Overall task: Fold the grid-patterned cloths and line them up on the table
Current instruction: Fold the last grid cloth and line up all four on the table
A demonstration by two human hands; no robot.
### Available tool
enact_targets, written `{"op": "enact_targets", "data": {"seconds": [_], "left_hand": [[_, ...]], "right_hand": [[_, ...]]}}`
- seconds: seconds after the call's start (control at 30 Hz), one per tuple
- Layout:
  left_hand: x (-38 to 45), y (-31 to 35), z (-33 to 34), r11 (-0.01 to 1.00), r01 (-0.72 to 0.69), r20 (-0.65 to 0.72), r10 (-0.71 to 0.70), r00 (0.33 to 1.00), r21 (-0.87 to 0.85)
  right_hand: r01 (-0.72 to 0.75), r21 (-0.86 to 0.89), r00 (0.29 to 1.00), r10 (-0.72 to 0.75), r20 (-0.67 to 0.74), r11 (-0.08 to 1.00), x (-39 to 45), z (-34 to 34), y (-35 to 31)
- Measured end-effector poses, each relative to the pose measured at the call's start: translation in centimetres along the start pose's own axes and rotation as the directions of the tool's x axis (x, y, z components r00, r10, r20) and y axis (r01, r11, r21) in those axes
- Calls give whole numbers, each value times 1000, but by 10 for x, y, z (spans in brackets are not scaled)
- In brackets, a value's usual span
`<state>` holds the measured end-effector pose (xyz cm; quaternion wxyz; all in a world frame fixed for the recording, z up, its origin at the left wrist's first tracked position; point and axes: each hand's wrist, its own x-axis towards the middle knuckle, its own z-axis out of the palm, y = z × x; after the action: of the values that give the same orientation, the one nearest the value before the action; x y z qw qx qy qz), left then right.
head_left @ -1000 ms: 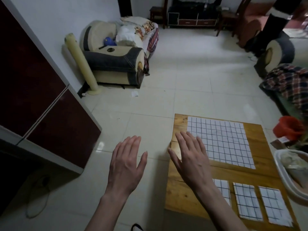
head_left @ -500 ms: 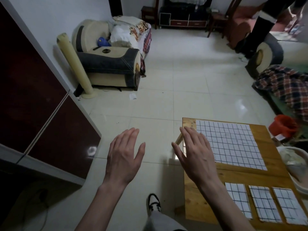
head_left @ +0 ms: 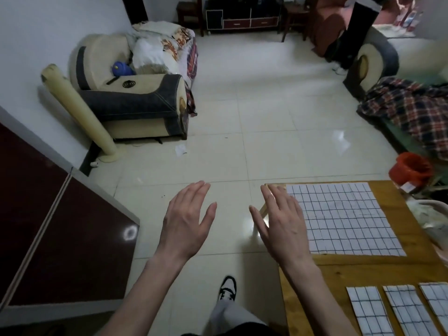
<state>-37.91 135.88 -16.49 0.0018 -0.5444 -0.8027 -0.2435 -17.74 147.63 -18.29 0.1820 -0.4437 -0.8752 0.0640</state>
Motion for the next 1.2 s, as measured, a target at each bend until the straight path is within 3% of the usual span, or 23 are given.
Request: {"op": "enact_targets", "data": {"seconds": [0.63, 0.97, 1.2], "left_hand": [[260, -37, 81, 968, -234, 98, 242, 965, -87], [441, -79, 123, 896, -398, 151, 429, 891, -196], [560, -100, 154, 792, -566, 160, 605, 780, -230]], "right_hand": [[-237, -32, 967, 233, -105, 971, 199, 48, 45], [-432, -50, 890, 416, -187, 900, 338, 92, 46], [-585, -59, 791, 552, -263, 809, 428, 120, 40]]}}
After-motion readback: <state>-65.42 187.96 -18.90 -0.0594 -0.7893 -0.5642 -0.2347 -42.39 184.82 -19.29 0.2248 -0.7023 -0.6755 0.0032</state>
